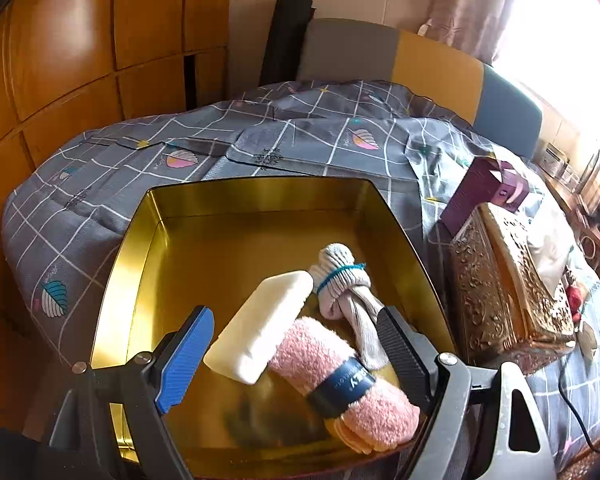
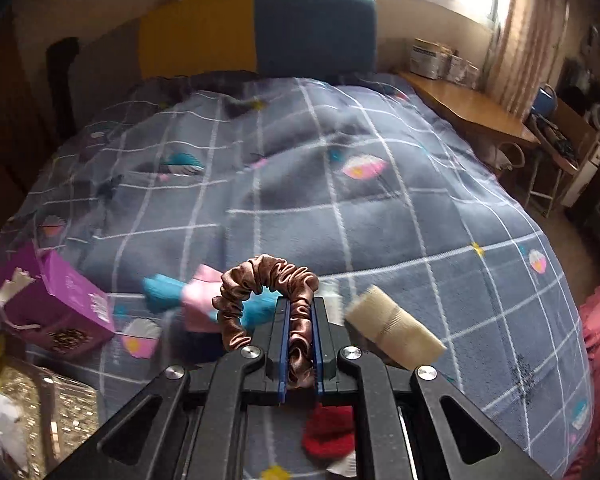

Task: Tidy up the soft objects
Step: 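Carry the brown scrunchie into the gold tray and release it with the right gripper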

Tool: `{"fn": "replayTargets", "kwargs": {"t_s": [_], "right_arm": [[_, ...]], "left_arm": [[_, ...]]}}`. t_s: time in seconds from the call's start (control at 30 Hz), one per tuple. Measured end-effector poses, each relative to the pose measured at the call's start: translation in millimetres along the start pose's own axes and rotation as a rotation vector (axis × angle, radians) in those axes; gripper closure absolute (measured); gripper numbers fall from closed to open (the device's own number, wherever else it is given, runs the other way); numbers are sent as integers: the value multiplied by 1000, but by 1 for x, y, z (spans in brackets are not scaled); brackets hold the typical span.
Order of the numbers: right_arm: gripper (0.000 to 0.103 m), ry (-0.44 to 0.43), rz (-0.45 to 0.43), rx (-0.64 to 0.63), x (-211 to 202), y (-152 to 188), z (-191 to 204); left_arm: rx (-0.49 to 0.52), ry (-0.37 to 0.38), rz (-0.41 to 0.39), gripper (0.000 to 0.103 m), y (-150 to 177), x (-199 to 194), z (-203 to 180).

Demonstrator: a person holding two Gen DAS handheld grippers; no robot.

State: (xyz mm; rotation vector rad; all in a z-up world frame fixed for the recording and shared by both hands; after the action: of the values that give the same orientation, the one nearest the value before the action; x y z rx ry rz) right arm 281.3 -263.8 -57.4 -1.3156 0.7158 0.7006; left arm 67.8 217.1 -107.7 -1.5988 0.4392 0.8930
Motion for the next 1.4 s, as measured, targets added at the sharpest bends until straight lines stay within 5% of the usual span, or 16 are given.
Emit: {"fn": "replayTargets", "kwargs": {"t_s": [0.23,0.4,0.57,0.83,1.03,1.13,1.27,1.4], "right_arm": [[93,-321,-62,-221,-39,-7,183],[93,-531,6,-462,-69,64,291],[93,-602,120,-641,-71,151,350],[89,-543,194,-757,-44,230,374],[82,-544,186,-758,-39,240,373],[61,-553,163,-756,-44,236,372],[60,-535,102,-741,-59,228,363],[44,-496,7,-719,-77,216,339]], "left_arm": [[-3,3,3,18,6,-1,6],[-30,4,-10,18,3,-4,12],[-35,12,-22,18,1,-8,11],[-55,9,-34,18,1,-14,17],[-55,-9,-36,18,0,-16,18],[-55,-11,-40,18,-1,-19,18],[-25,-10,-65,18,-5,-27,10],[8,7,-85,18,-9,-36,-5]]}}
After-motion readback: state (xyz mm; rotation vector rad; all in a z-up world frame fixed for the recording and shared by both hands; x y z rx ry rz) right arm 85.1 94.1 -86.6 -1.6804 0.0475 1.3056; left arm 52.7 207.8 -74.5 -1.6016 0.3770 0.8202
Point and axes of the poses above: each gripper's, at about its wrist camera, not at the fingertips, and x roughly the way its jaws point, z to its left, y to its underside, the point moved 9 cm from there along x, roughly the way its jaws point, and after that the axes turned 6 degrees about -y, right-handed, at the moved point
